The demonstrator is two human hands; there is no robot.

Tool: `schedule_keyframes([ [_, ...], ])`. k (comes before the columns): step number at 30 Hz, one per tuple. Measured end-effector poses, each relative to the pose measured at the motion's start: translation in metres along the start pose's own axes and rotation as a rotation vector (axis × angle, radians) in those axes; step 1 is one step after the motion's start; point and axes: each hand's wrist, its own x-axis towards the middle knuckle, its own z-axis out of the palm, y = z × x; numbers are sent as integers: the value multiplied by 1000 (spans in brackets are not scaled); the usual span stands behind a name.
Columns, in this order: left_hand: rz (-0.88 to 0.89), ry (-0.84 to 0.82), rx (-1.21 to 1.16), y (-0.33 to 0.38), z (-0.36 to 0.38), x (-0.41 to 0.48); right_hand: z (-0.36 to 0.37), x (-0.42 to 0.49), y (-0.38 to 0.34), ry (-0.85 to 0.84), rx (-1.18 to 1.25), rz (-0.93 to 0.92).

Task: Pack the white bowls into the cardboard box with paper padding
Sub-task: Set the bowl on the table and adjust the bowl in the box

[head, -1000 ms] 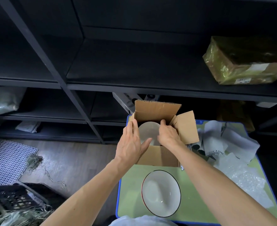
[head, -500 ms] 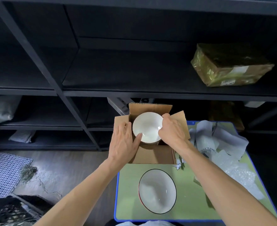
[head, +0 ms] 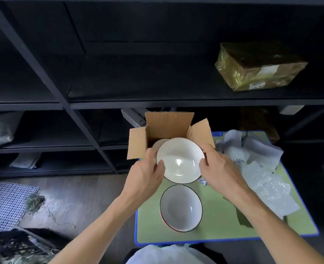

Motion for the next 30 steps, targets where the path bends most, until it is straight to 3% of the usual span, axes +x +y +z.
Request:
schedule_keyframes([
  [11, -58, -204, 105, -28, 43, -75, 48, -75, 37, -122, -17, 50],
  [30, -25, -169, 336, -48, 59, -70, 89, -82, 50, -124, -184, 68],
])
